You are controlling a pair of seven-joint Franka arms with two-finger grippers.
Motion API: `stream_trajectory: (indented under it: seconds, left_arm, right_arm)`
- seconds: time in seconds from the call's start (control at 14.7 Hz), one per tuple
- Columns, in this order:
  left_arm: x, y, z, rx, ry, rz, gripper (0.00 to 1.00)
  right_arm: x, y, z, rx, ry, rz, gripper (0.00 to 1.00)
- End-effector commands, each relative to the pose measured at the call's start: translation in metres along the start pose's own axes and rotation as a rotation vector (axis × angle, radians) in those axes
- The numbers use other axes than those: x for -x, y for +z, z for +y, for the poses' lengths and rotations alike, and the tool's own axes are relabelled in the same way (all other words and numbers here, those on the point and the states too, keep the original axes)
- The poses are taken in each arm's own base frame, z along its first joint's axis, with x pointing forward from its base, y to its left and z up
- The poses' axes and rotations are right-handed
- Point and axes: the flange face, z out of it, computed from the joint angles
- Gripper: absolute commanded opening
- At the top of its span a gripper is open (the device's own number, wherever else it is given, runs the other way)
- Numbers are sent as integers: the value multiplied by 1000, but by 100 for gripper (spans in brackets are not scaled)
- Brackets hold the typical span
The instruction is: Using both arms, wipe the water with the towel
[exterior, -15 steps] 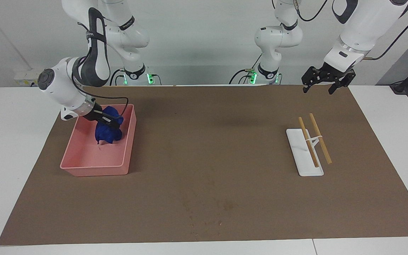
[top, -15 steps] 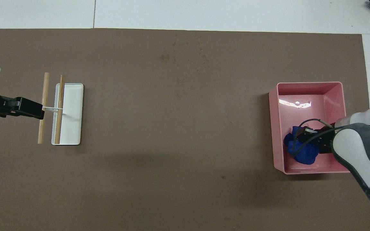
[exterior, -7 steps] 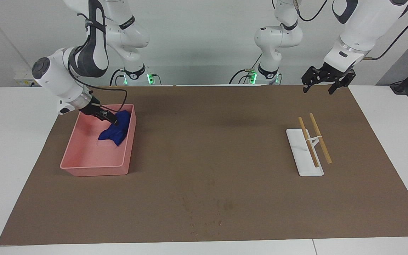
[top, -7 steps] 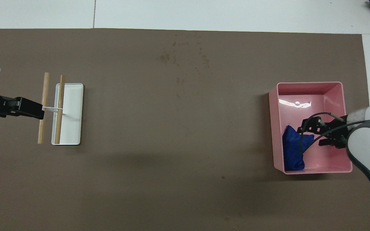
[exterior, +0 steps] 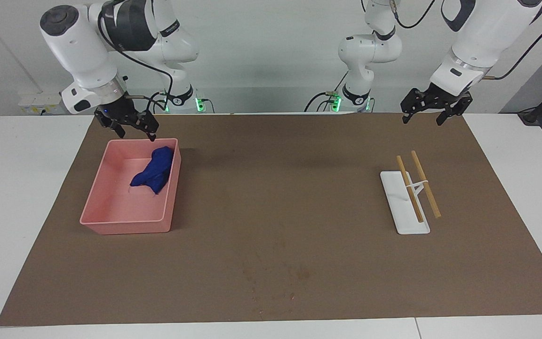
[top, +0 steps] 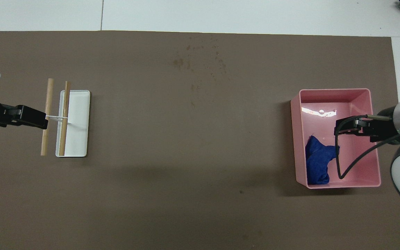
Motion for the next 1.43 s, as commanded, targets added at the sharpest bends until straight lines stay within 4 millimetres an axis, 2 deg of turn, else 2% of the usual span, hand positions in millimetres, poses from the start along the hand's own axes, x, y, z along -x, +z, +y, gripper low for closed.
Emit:
stream_trajectory:
  seconds: [0.0,0.14,0.2,0.34,0.48,0.82,1.36]
  left_arm:
    - [6,-3,-2,12,1,-4,100]
    - [6,-3,-2,12,1,-4,100]
    - [5,-3,-2,13,1,-5,100]
    - [6,-3,-3,13,-1,-4,100]
    - [6,-3,-2,12,1,-4,100]
    - [6,-3,-2,12,1,-4,100]
    - [6,-3,-2,12,1,-4,100]
  right_arm:
    - [-24,-44,0,33,-11,-5,100]
    - [-38,-69,7,33,1,-9,100]
    - [-41,-76,9,33,6,-12,100]
    - [-44,-75,21,26,25,-26,100]
    - [-43,-72,45,13,25,-37,100]
    - [-30,-55,45,18,4,-75,100]
    - [-25,-60,27,13,-59,-38,100]
